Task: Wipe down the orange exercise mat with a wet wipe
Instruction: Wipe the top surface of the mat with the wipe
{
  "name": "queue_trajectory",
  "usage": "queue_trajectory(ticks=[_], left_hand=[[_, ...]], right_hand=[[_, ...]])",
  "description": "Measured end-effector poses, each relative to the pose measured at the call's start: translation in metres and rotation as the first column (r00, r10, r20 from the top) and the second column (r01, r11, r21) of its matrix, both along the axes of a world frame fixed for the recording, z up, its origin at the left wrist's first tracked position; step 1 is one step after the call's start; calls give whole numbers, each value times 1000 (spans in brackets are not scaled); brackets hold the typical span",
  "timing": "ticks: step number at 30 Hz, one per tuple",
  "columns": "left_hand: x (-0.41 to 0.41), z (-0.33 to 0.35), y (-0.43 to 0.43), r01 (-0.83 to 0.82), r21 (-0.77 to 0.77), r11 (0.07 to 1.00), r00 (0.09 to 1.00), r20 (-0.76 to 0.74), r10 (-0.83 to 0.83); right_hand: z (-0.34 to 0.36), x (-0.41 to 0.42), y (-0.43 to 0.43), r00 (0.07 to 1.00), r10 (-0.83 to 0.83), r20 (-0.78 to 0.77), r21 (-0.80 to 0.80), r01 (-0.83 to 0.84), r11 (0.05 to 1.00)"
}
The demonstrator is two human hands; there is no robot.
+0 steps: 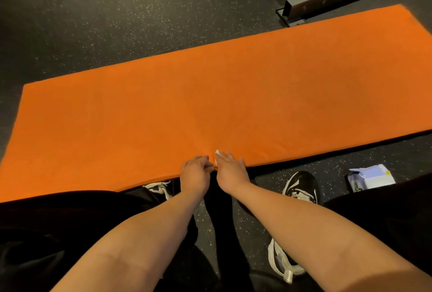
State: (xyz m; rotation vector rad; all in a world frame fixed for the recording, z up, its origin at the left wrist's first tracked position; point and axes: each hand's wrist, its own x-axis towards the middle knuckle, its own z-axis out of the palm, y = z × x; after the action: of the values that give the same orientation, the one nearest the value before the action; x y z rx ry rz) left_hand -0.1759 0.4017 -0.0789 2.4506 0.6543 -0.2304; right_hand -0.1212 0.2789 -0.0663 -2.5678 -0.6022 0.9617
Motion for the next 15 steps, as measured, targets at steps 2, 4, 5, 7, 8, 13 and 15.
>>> queue_trajectory(ticks=[2,4,5,7,8,13,15], left_hand=[[-1,2,0,12,5,1000,1000,0,-12],[-4,2,0,45,-1,999,999,-5,-45],[-5,3,-1,55,-6,998,998,-6,-55],[-5,4,-1,63,-17,998,998,-2,-63],[-5,4,0,78,-28,997,997,7,-77],[-22,2,17,164,50,985,986,-38,-162],[-34,0,27,142,135,981,984,-124,-125]], right_hand=[[-1,-3,-1,998,56,19,34,-56,998],[-6,1,-9,997,69,41,3,-69,998],[-8,4,-13,998,38,44,-38,-37,999],[-8,10,-17,997,-73,28,-118,76,990],[-8,11,-16,993,-118,15,-144,119,982],[-7,-7,17,997,14,-70,-89,-21,996],[-7,-17,30,984,157,-78,-10,-159,987]])
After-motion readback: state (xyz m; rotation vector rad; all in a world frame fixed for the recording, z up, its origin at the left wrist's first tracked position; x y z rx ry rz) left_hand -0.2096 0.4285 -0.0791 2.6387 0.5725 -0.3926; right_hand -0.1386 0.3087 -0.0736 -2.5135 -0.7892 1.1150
